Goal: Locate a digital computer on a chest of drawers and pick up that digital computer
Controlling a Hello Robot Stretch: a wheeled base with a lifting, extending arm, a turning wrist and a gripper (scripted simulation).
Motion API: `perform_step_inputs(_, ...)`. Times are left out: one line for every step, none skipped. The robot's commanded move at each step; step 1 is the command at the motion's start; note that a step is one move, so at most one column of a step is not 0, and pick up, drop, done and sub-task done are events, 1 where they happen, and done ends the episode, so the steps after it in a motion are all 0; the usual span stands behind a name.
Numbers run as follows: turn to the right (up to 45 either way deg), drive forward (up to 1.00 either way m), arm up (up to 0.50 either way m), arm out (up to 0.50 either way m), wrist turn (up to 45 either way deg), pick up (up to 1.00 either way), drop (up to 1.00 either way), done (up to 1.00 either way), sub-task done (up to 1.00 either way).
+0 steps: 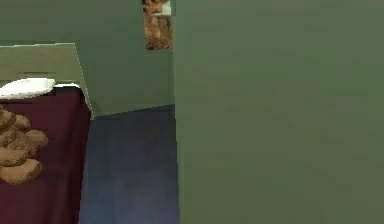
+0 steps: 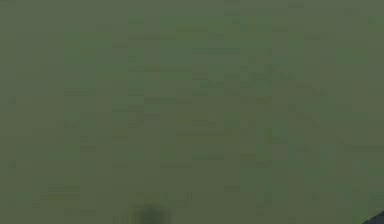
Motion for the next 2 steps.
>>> perform_step_inputs(0.0, 0.45, 0.0, 0.0, 0.0, 0.0, 0.0, 0.0, 0.0)
perform_step_inputs(-3.0, 0.0, 0.0, 0.0, 0.0, 0.0, 0.0, 0.0, 0.0)
